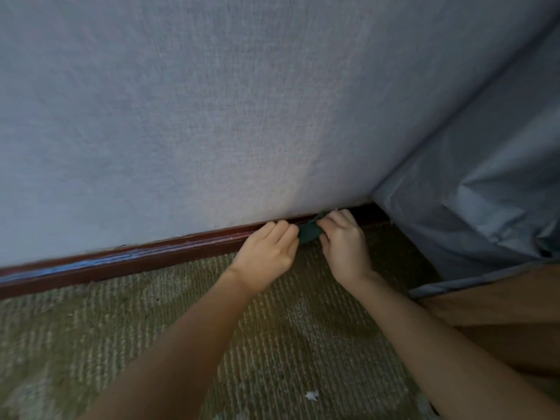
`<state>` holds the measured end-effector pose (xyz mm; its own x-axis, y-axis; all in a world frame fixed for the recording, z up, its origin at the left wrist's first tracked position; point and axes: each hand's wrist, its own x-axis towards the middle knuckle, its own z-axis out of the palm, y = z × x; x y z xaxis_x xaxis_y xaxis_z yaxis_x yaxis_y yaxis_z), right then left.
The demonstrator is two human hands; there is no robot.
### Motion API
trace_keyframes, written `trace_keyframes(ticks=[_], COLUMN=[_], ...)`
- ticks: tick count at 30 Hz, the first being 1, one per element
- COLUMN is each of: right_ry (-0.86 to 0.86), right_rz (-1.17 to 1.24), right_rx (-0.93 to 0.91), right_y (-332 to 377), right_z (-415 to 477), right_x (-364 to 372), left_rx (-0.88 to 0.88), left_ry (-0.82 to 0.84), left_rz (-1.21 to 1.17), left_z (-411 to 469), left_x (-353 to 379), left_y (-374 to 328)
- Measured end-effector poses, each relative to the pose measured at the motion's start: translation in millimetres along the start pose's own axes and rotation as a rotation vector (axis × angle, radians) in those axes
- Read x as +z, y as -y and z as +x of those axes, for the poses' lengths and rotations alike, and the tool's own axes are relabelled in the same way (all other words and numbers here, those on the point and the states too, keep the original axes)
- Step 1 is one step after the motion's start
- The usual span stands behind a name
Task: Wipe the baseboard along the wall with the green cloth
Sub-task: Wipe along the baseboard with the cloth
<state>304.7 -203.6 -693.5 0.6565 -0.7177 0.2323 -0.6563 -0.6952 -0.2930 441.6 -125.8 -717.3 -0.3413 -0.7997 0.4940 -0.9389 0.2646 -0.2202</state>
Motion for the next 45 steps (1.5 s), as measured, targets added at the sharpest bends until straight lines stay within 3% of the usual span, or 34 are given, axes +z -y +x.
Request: trace_keyframes(ticks=[14, 26, 33, 45], right_ry=[0.007, 0.021, -0.031, 0.012], right_rz=[0.027, 0.023, 0.103, 0.095], right_rx=[0.021, 0.039, 0.046, -0.05], right_y=[-41.9, -0.4, 26.0, -14.4], right_z=[5.0, -1.3, -3.7, 1.3], right_x=[-10.1, 0.0, 9.3, -4.8], left_rx=[-0.058, 0.05, 0.012, -0.109], left_ry=[-0.051, 0.029, 0.034, -0.002], left_rz=[-0.041, 0.021, 0.052, -0.028], left_z=[31.6, -1.0, -21.7, 6.3], left_x=[15.5, 0.0, -8.5, 4.6], left_y=[-22.2, 2.0, 12.2, -10.8])
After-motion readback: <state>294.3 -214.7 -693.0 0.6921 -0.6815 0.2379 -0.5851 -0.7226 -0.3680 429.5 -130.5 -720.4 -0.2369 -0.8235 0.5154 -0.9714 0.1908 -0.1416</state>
